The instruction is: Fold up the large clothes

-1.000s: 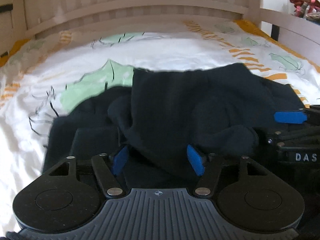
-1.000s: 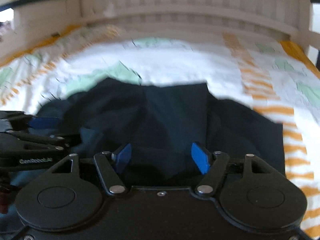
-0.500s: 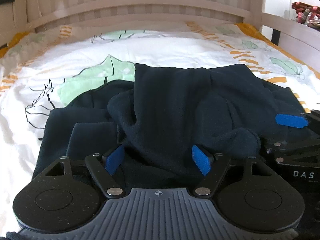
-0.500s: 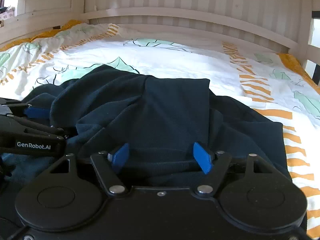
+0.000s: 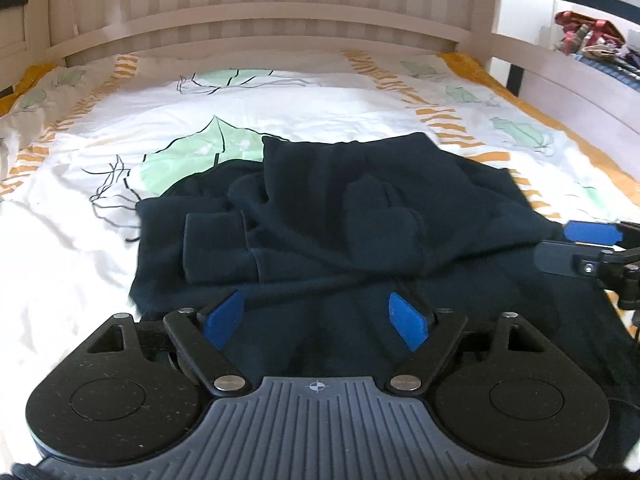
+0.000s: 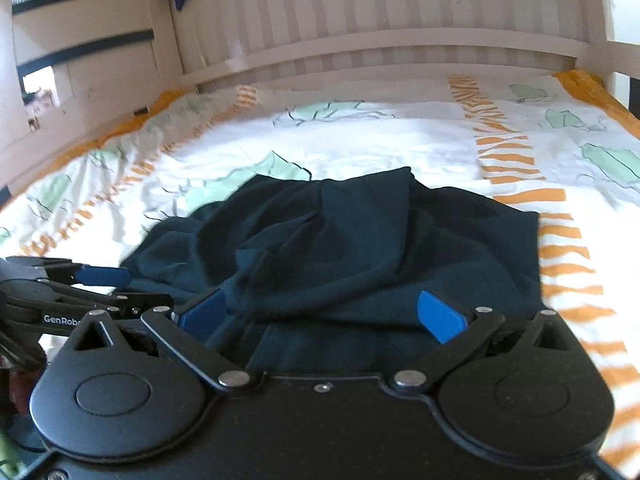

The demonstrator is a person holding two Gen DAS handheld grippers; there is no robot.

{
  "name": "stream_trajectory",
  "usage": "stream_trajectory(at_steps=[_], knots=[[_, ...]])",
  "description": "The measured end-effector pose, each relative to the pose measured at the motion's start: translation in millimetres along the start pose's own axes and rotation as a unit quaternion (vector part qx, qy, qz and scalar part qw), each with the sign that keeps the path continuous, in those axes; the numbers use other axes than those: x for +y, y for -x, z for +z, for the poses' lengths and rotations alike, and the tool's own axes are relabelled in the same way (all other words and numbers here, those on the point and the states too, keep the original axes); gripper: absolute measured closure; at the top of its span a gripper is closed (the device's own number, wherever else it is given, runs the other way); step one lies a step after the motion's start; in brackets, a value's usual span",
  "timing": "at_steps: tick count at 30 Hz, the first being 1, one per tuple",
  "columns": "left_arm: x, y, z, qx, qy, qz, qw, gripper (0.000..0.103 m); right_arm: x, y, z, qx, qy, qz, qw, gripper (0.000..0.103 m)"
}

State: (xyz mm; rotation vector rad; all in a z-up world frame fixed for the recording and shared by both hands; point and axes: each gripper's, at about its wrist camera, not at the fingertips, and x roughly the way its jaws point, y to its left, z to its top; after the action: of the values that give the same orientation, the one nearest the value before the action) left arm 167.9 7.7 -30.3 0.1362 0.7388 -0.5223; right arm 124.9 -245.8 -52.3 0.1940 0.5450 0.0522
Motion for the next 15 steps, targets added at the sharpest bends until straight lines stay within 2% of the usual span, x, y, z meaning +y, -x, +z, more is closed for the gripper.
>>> stream_trajectory(at_steps=[3, 9, 15], knots=[[-2, 18, -9, -0.001, 0.003, -0.004, 1.0, 0.014, -8, 22, -11, 0.005, -0.018, -0.004, 1.0, 0.001], [4, 36, -32, 0.019, 0.02, -0.006, 0.9996, 0.014, -27, 55, -45, 0.037, -0.071, -0.029, 0.996, 0.001], [16, 50, -57, 0.048, 0.047, 0.006, 0.9977, 0.014, -46, 90, -68, 0.048, -0.14, -0.06, 0.987, 0.001]])
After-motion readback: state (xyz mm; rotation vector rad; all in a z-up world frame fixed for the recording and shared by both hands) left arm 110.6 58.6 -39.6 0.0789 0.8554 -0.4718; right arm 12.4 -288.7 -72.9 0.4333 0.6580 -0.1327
